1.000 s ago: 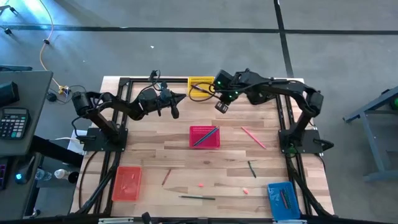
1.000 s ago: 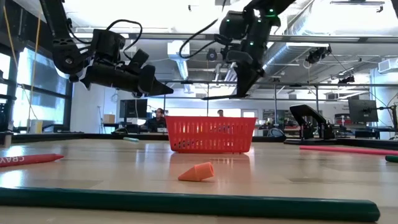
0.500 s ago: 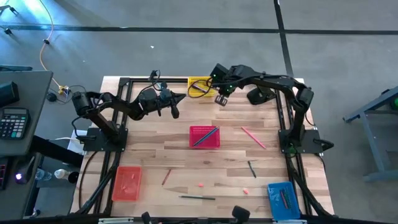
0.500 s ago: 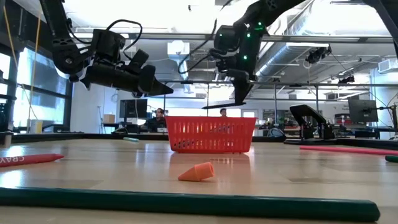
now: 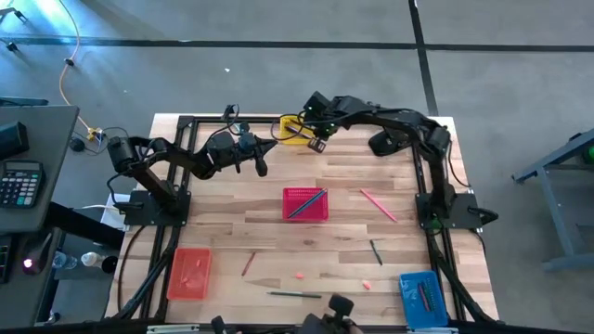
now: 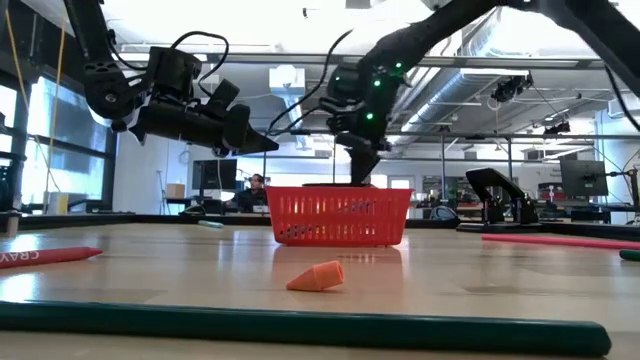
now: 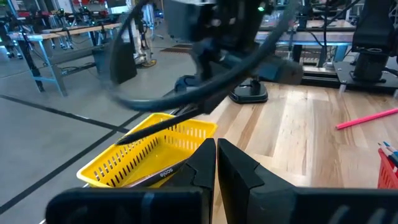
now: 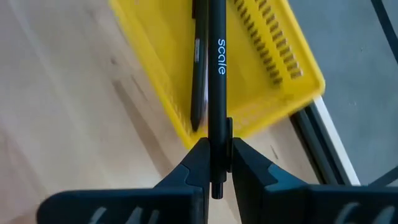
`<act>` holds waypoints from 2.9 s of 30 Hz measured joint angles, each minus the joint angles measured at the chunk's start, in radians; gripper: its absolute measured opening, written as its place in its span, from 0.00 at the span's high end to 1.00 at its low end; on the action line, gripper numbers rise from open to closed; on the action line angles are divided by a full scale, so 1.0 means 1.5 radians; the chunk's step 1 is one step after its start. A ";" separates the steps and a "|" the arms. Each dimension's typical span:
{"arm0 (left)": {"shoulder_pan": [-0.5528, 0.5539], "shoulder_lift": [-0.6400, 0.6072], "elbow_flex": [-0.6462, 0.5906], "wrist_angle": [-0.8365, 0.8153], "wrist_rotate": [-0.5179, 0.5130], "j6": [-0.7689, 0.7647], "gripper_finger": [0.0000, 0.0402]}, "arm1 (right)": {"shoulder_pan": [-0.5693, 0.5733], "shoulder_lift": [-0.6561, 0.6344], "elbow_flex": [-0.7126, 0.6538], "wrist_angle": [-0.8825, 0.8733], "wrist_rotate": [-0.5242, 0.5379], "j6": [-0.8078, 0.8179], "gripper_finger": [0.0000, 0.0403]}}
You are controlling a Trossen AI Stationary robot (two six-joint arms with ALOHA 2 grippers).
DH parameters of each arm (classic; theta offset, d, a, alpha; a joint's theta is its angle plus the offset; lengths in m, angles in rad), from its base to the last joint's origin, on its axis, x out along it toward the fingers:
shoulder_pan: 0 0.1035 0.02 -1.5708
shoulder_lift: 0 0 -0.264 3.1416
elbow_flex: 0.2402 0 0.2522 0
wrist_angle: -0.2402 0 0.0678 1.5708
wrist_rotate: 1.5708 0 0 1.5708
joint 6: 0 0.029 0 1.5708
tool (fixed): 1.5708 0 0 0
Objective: Sort crayons/erasers/pens/pencils in bins
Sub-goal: Put the black ball pen into the yellow bin, then put the pink pencil into the red bin
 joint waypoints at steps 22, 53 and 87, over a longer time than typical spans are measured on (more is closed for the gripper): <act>0.001 0.000 0.000 0.000 0.000 0.000 0.98 | -0.012 0.079 0.080 -0.038 -0.010 0.023 0.88; 0.011 0.001 0.000 -0.038 0.003 -0.047 0.98 | -0.002 -0.044 -0.064 0.230 -0.094 -0.037 0.99; -0.041 0.001 0.001 -0.035 0.002 -0.017 0.98 | 0.387 -0.523 -0.662 -0.070 -0.025 0.614 0.84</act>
